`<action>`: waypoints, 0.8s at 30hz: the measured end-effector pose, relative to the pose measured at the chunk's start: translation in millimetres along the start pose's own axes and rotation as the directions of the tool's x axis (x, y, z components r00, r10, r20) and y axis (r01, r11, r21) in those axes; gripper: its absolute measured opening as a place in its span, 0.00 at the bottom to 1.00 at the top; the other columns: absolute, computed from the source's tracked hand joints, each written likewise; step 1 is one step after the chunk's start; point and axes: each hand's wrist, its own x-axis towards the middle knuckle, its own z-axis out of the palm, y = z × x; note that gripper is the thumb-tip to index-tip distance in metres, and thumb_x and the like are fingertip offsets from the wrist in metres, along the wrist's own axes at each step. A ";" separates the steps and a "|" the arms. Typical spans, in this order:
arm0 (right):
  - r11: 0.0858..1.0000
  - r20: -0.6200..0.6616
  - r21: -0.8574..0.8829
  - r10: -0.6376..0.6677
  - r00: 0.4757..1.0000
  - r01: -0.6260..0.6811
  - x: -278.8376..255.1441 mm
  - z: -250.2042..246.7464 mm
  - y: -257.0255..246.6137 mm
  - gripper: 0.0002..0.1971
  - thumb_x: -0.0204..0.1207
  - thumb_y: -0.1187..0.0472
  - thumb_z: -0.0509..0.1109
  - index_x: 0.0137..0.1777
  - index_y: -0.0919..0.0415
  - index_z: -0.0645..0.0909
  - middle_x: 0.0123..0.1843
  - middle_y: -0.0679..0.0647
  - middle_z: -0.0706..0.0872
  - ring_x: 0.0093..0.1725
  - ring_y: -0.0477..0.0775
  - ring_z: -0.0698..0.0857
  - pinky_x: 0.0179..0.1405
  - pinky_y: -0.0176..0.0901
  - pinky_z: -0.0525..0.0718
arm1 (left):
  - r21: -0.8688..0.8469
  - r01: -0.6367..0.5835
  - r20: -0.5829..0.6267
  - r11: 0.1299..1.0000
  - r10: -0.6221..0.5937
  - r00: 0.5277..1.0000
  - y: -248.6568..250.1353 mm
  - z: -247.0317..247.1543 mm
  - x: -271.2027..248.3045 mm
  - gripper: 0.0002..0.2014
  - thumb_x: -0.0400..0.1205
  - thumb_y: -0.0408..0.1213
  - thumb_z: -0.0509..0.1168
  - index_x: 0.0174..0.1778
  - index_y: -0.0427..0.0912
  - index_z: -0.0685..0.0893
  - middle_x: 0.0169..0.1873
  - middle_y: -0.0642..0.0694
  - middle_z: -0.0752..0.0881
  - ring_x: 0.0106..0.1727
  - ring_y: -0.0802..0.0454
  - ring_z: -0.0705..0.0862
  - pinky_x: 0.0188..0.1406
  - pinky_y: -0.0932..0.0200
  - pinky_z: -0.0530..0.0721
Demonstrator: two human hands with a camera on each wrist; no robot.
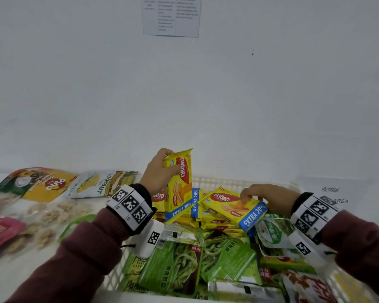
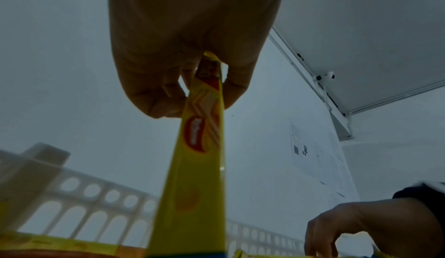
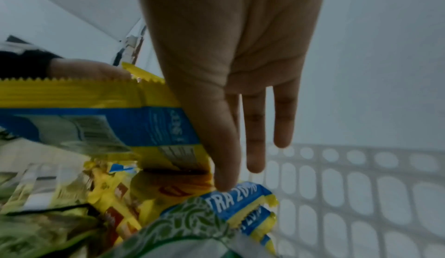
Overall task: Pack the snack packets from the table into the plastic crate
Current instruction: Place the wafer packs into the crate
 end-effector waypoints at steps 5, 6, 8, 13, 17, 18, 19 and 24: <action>0.976 0.193 -0.214 0.078 0.978 -0.035 -1.3 0.9 -10.2 0.32 0.77 0.72 0.60 0.75 0.40 0.62 0.70 0.50 0.73 0.64 0.55 0.78 0.57 0.42 0.76 | 0.076 -0.046 -0.067 0.996 0.051 0.996 2.0 -0.4 -3.1 0.15 0.75 0.27 0.68 0.45 0.52 0.72 0.44 0.39 0.86 0.43 0.33 0.85 0.46 0.36 0.85; 0.971 0.212 -0.238 0.082 0.974 -0.030 0.5 3.1 -10.6 0.33 0.77 0.72 0.59 0.75 0.39 0.62 0.69 0.50 0.73 0.63 0.56 0.79 0.55 0.43 0.78 | 0.095 -0.060 -0.075 0.994 0.067 0.995 2.5 -0.2 -4.2 0.15 0.75 0.28 0.68 0.45 0.53 0.73 0.45 0.38 0.87 0.45 0.31 0.86 0.46 0.36 0.86; 0.964 0.202 -0.263 0.099 0.974 -0.043 2.2 1.2 -14.9 0.32 0.78 0.73 0.58 0.74 0.39 0.64 0.64 0.49 0.74 0.58 0.54 0.79 0.43 0.39 0.75 | 0.120 -0.089 -0.087 0.989 0.099 0.991 3.4 -0.1 -7.0 0.18 0.74 0.28 0.68 0.44 0.58 0.72 0.46 0.34 0.87 0.41 0.32 0.85 0.42 0.36 0.86; 0.989 -0.002 -0.094 0.118 0.993 -0.117 12.3 -6.0 -37.2 0.21 0.79 0.49 0.63 0.71 0.51 0.68 0.50 0.50 0.72 0.49 0.52 0.75 0.46 0.40 0.71 | 0.189 -0.128 -0.126 0.973 0.153 0.980 2.1 -0.5 -9.2 0.21 0.74 0.28 0.67 0.54 0.58 0.71 0.38 0.26 0.83 0.26 0.48 0.71 0.22 0.60 0.75; 0.984 0.058 -0.030 0.180 0.982 -0.178 20.0 9.1 -61.6 0.47 0.65 0.33 0.71 0.76 0.55 0.54 0.63 0.58 0.77 0.57 0.57 0.80 0.51 0.46 0.78 | 0.181 -0.166 -0.122 0.969 0.190 0.974 2.9 -0.4 -11.4 0.20 0.75 0.28 0.67 0.50 0.61 0.76 0.40 0.39 0.87 0.36 0.36 0.85 0.36 0.45 0.87; 0.979 0.060 -0.071 0.196 0.979 -0.191 21.8 15.1 -64.7 0.51 0.62 0.32 0.72 0.78 0.54 0.50 0.66 0.60 0.75 0.60 0.60 0.80 0.54 0.49 0.79 | 0.174 -0.167 -0.125 0.971 0.190 0.974 2.7 -0.7 -11.6 0.21 0.75 0.28 0.67 0.47 0.64 0.77 0.40 0.44 0.87 0.39 0.34 0.86 0.39 0.41 0.88; 0.975 0.050 -0.105 0.203 0.978 -0.197 23.6 20.7 -66.6 0.53 0.61 0.34 0.74 0.79 0.53 0.48 0.67 0.61 0.74 0.62 0.61 0.79 0.55 0.50 0.79 | 0.172 -0.164 -0.129 0.971 0.187 0.974 2.5 -1.1 -11.6 0.21 0.75 0.28 0.67 0.46 0.66 0.77 0.39 0.45 0.86 0.39 0.35 0.86 0.40 0.38 0.87; 0.973 0.057 -0.106 0.214 0.975 -0.207 31.8 20.4 -57.9 0.50 0.59 0.46 0.81 0.75 0.51 0.52 0.66 0.60 0.71 0.65 0.63 0.72 0.60 0.57 0.79 | 0.182 -0.164 -0.154 0.970 0.193 0.969 -0.5 -1.8 -9.5 0.18 0.75 0.28 0.68 0.52 0.57 0.78 0.35 0.56 0.84 0.40 0.33 0.86 0.39 0.41 0.87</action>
